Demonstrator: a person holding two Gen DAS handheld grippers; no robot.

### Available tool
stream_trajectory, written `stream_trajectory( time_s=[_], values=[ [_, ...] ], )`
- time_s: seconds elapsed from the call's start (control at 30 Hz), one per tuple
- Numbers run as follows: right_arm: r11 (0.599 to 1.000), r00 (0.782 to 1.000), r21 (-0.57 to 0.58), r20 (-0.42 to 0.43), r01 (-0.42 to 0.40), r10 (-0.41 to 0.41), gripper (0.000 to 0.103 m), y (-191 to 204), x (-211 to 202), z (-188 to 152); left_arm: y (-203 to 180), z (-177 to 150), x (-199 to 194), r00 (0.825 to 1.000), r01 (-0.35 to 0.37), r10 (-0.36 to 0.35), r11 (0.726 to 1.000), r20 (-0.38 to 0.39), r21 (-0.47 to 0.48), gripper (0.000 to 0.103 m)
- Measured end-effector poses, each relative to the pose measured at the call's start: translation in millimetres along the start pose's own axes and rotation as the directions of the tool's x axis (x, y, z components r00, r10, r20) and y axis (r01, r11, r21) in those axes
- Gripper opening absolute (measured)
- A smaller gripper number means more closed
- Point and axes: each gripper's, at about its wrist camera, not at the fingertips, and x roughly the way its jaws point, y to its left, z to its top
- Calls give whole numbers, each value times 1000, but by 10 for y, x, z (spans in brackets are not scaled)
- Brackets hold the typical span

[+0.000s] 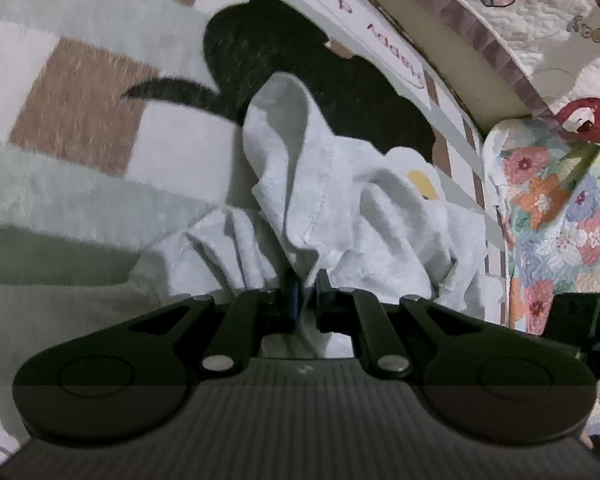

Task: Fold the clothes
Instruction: 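Lift the pinched fabric with both grippers and fold it over the shirt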

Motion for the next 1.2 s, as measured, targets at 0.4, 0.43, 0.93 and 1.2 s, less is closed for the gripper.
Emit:
stream_trajectory(
  time_s=[0.4,0.43,0.93,1.2],
  values=[
    [984,990,-165,132,65,-43,10,265,-149,181,-76,1,-68,994,99,-99,995,54,5,7],
    [967,985,-227,154,117,-84,9,369,-212,204,-77,-3,-66,994,99,-99,995,49,4,7],
    [537,633,-354,563,766,-531,5,187,-959,674,-202,-15,-122,997,6,-13,995,72,97,5],
    [628,574,-107,546,771,-610,5,-498,-1346,789,-308,-68,-47,998,56,-59,989,20,137,7]
  ],
)
